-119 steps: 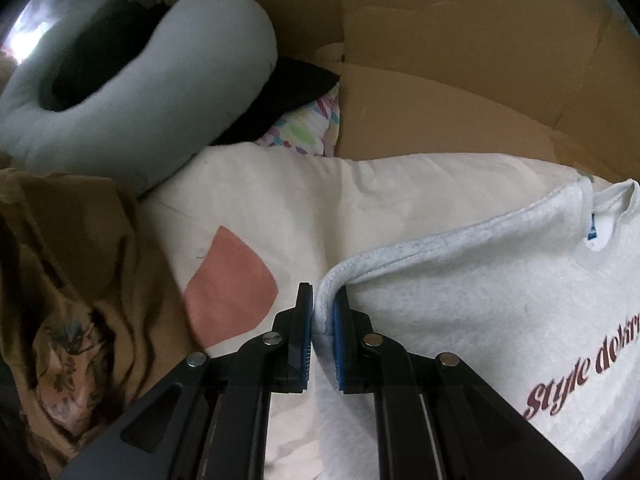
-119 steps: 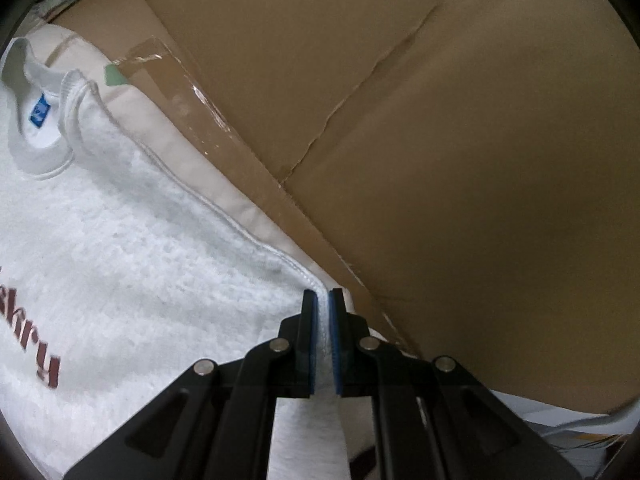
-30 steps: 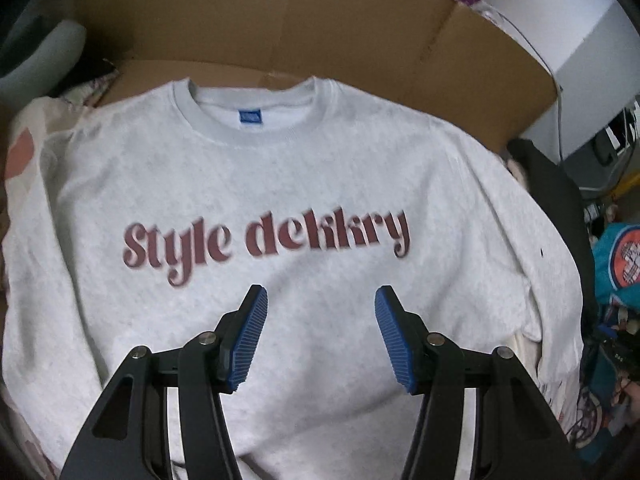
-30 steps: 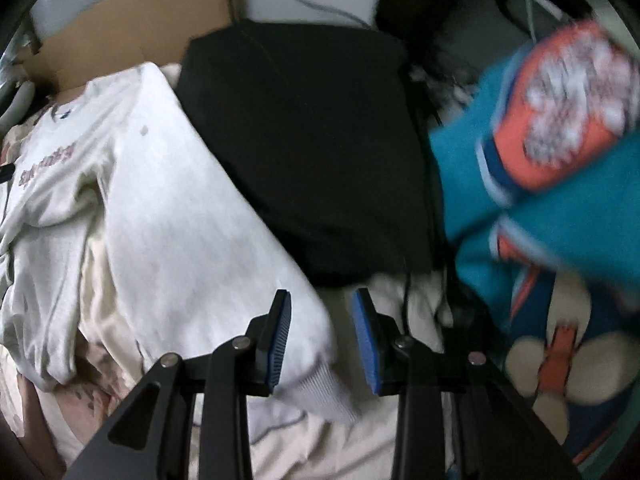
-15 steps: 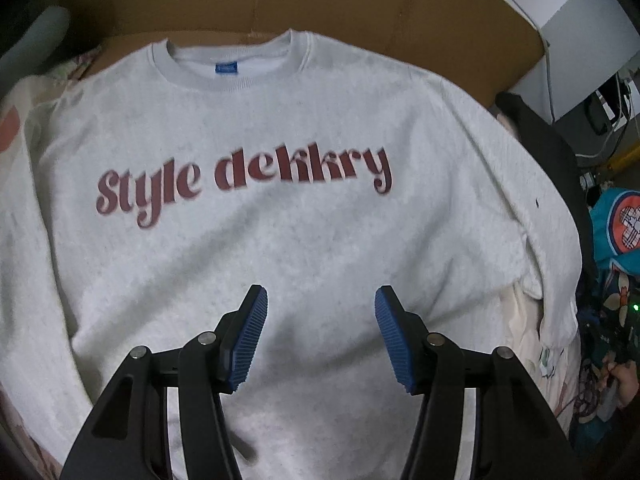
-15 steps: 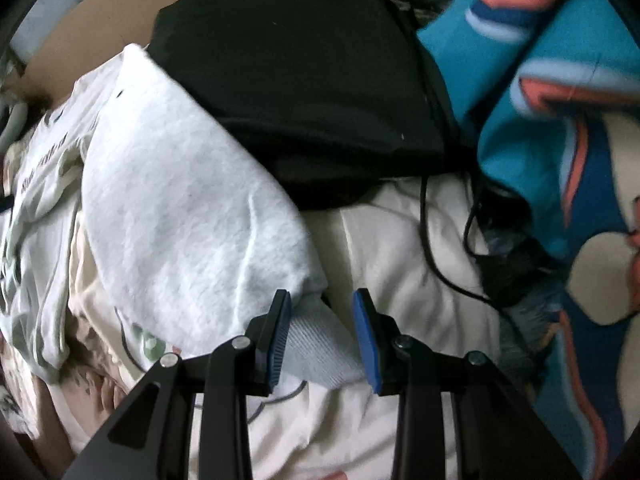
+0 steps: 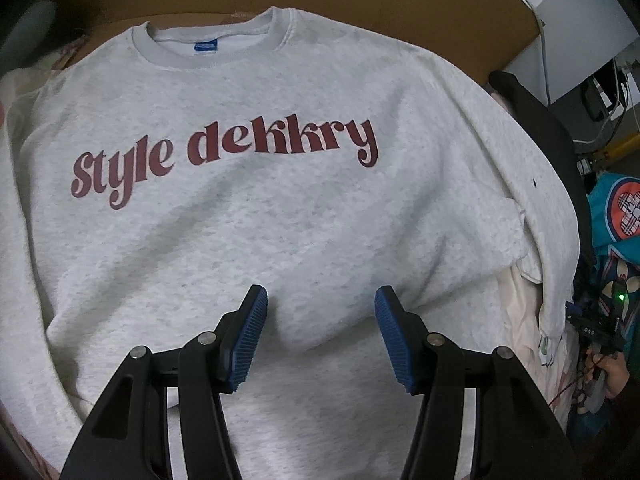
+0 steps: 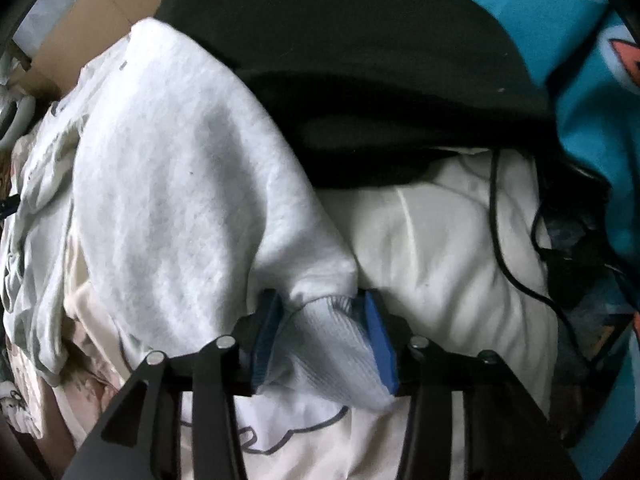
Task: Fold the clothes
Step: 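Pull the sleeve cuff away from the body with the right tool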
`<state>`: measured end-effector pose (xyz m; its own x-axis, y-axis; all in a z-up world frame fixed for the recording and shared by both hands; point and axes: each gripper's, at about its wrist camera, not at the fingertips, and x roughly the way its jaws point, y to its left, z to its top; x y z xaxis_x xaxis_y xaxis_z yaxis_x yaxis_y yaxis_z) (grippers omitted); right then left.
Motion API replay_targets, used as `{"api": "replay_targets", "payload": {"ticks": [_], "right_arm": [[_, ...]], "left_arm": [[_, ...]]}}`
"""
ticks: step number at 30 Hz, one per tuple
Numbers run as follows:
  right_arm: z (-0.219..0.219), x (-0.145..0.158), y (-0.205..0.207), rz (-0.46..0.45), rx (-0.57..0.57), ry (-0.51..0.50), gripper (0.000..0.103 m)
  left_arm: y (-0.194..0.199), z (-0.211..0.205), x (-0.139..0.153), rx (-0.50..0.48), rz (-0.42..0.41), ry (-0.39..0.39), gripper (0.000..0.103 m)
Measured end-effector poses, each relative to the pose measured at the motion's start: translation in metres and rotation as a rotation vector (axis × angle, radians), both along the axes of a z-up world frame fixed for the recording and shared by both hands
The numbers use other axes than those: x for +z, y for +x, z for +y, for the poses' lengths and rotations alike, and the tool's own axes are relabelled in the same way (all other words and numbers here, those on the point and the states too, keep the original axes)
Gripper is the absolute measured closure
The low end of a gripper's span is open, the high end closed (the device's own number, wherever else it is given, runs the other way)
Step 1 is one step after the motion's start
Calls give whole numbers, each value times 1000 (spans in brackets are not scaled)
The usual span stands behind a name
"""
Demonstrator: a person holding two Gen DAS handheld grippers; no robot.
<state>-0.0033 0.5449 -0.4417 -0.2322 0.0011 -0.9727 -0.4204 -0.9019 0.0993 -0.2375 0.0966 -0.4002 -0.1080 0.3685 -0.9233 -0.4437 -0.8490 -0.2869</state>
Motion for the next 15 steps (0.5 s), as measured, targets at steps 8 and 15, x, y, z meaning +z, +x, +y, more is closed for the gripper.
{"api": "replay_targets", "payload": {"ticks": [8, 15], "right_arm": [[15, 0, 5, -7, -43, -54, 58], [29, -4, 23, -6, -130, -123, 54]], "left_arm": [[0, 0, -6, 12, -16, 6, 46], [1, -2, -11, 17, -30, 10, 46]]}}
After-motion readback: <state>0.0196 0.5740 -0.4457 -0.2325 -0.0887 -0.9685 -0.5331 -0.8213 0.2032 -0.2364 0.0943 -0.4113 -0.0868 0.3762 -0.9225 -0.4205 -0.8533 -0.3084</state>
